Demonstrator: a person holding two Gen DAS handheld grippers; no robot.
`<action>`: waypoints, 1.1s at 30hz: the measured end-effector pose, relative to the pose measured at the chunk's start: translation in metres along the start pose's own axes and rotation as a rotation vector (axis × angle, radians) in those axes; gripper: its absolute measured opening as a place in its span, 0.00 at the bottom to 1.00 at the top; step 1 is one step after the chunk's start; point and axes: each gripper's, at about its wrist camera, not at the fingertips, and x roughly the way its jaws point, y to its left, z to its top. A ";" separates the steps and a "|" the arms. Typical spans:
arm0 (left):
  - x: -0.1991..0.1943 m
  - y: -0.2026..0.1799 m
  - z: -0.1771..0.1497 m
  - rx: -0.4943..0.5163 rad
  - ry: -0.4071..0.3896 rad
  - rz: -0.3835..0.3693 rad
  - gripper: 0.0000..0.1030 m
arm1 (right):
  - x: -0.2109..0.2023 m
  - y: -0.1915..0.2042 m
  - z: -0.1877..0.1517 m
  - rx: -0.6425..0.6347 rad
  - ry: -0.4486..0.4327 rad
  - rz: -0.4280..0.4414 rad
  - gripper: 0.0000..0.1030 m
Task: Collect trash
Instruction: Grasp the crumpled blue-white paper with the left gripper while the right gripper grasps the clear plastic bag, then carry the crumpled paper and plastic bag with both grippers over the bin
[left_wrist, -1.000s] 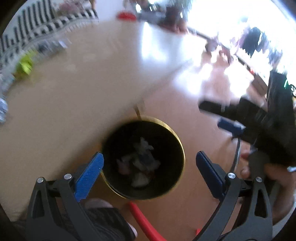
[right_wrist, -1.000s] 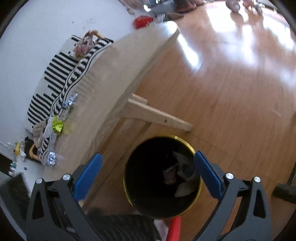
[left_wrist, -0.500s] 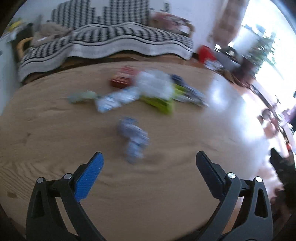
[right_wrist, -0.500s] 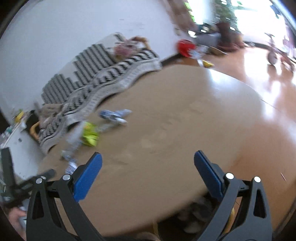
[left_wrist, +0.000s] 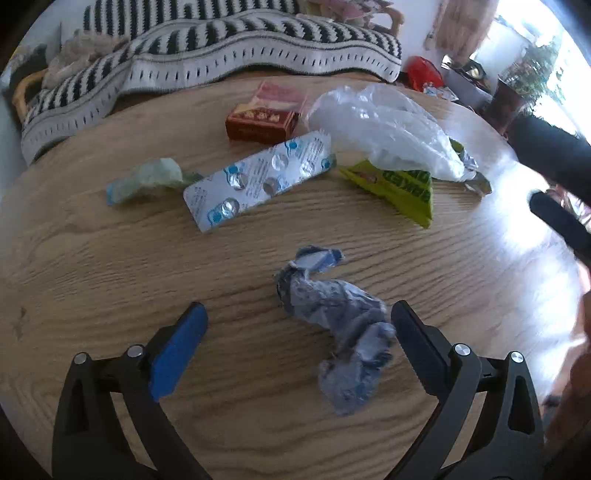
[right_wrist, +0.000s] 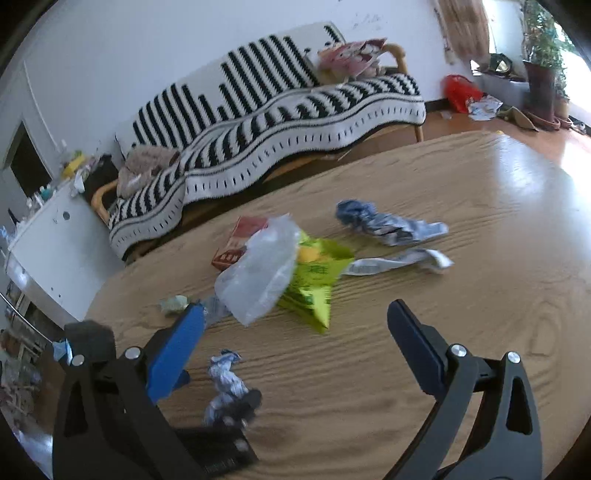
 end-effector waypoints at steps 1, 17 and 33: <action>0.002 -0.001 -0.001 0.029 -0.008 0.012 0.94 | 0.006 0.002 0.001 0.000 0.009 -0.001 0.92; -0.019 0.033 0.009 0.037 -0.105 -0.051 0.34 | 0.025 0.020 0.000 -0.010 0.010 0.064 0.06; -0.038 0.044 0.009 0.000 -0.124 -0.079 0.35 | 0.005 0.035 -0.008 -0.072 -0.077 0.006 0.06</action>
